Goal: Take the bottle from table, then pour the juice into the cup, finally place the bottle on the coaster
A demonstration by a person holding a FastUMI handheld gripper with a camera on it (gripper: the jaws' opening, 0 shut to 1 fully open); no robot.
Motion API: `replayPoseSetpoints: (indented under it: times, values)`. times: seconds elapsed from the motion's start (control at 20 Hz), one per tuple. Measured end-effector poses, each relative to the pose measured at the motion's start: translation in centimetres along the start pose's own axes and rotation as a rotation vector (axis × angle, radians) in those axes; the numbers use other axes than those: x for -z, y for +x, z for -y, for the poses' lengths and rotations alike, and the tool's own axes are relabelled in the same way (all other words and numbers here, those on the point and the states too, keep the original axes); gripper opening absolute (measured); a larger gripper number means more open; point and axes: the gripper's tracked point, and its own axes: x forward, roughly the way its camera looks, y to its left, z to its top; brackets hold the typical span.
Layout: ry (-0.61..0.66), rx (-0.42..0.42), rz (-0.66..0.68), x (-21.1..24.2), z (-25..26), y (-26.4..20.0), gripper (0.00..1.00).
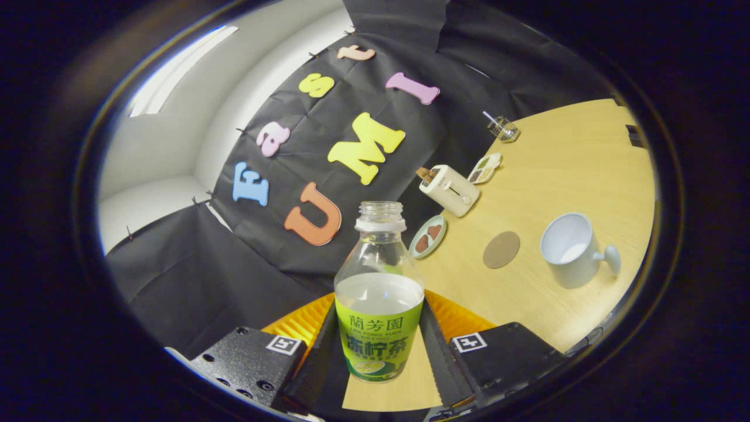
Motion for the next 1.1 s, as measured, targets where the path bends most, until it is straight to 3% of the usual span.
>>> replayPoseSetpoints:
  times: [0.55,1.1]
  values:
    - [0.348,-0.062,-0.013,-0.3,0.9,1.2,0.78]
    - [0.556,-0.109,0.002,-2.4,1.6,1.4,0.78]
